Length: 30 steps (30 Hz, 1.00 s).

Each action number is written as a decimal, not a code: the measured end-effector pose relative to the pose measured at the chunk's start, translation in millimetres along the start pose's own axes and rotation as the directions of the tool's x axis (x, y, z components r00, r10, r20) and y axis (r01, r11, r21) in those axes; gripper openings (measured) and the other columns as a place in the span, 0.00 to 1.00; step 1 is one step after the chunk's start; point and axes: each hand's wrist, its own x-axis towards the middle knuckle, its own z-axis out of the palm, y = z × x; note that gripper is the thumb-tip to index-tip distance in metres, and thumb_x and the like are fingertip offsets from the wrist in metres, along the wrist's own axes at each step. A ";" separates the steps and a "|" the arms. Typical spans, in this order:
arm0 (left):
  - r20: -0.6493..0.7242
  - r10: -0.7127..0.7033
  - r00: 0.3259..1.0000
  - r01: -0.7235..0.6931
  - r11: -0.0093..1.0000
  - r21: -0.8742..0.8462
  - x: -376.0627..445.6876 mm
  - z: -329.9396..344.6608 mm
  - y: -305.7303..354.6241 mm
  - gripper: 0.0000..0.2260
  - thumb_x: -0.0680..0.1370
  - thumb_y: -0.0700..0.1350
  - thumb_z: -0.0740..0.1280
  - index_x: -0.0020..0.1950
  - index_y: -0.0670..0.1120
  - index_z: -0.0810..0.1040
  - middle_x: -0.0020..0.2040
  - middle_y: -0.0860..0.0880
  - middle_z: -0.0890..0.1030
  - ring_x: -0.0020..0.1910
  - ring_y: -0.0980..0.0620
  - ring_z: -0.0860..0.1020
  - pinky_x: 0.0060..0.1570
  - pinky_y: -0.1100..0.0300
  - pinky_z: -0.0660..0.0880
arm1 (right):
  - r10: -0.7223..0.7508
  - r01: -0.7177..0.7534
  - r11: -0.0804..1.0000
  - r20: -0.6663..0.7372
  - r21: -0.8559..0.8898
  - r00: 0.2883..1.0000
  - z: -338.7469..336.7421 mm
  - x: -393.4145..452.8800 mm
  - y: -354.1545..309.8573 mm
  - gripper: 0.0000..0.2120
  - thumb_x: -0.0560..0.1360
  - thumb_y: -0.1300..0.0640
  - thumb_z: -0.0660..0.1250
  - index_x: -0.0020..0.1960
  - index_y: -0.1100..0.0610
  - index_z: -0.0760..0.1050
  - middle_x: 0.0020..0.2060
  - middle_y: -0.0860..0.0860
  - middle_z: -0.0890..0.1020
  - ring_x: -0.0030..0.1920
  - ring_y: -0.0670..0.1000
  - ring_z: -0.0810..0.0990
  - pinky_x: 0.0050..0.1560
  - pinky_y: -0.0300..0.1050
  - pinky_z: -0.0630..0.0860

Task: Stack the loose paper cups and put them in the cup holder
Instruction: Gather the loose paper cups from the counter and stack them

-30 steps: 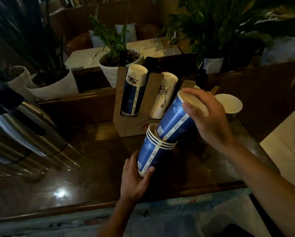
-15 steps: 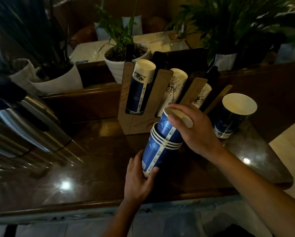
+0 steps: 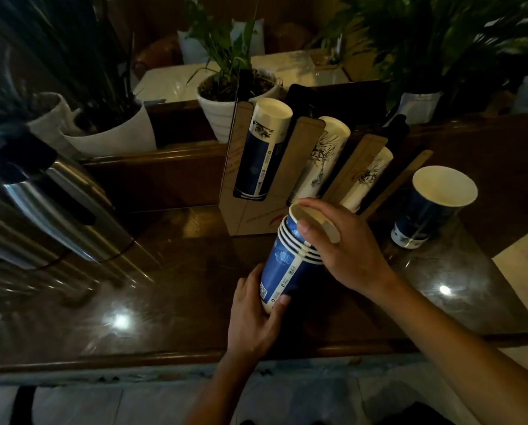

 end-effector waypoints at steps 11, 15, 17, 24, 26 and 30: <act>-0.015 0.024 1.000 -0.024 1.000 -0.003 1.2 -0.5 0.0 0.27 0.75 0.74 0.59 0.72 0.71 0.58 0.62 0.71 0.67 0.60 0.62 0.75 0.54 0.54 0.81 | -0.020 0.020 1.000 0.050 0.001 0.999 3.3 0.8 -0.8 0.29 0.77 0.35 0.57 0.71 0.49 0.72 0.64 0.46 0.78 0.64 0.44 0.76 0.61 0.52 0.77; -0.018 -0.004 1.000 0.004 1.000 -0.010 0.5 0.4 -0.7 0.28 0.75 0.75 0.58 0.73 0.70 0.58 0.63 0.70 0.68 0.61 0.62 0.74 0.56 0.51 0.81 | -0.034 0.035 0.999 0.077 -0.014 0.996 6.4 1.7 1.7 0.29 0.78 0.35 0.54 0.72 0.49 0.71 0.65 0.48 0.78 0.64 0.45 0.76 0.61 0.53 0.77; -0.020 -0.011 1.000 0.011 1.000 -0.003 0.5 -0.6 1.1 0.27 0.74 0.75 0.58 0.71 0.75 0.54 0.63 0.73 0.66 0.62 0.63 0.74 0.56 0.53 0.80 | -0.055 0.059 0.998 0.100 -0.036 0.993 8.6 1.9 1.2 0.28 0.78 0.35 0.54 0.72 0.48 0.70 0.66 0.47 0.76 0.65 0.44 0.75 0.62 0.51 0.76; -0.029 -0.065 0.997 0.065 0.998 0.019 2.5 -0.1 2.7 0.39 0.70 0.77 0.63 0.73 0.56 0.63 0.65 0.54 0.74 0.63 0.56 0.74 0.59 0.48 0.79 | -0.076 0.163 0.954 0.324 -0.252 0.943 3.3 19.9 -22.2 0.29 0.75 0.31 0.51 0.72 0.39 0.66 0.63 0.47 0.74 0.61 0.47 0.75 0.57 0.49 0.77; -0.025 -0.054 0.998 0.055 0.997 0.054 2.6 0.3 5.5 0.38 0.69 0.77 0.63 0.71 0.57 0.64 0.64 0.56 0.75 0.62 0.57 0.74 0.60 0.50 0.78 | -0.106 0.219 0.931 0.357 -0.291 0.928 7.1 25.0 -35.0 0.25 0.72 0.30 0.54 0.65 0.38 0.68 0.58 0.45 0.75 0.55 0.48 0.77 0.49 0.49 0.78; -0.037 -0.005 0.999 0.010 0.990 0.140 2.8 2.6 11.2 0.37 0.69 0.77 0.63 0.70 0.58 0.63 0.61 0.64 0.70 0.57 0.67 0.68 0.56 0.67 0.71 | -0.147 0.343 0.864 0.466 -0.369 0.872 20.0 32.9 -58.2 0.16 0.72 0.32 0.58 0.52 0.41 0.67 0.44 0.43 0.75 0.41 0.44 0.74 0.36 0.44 0.71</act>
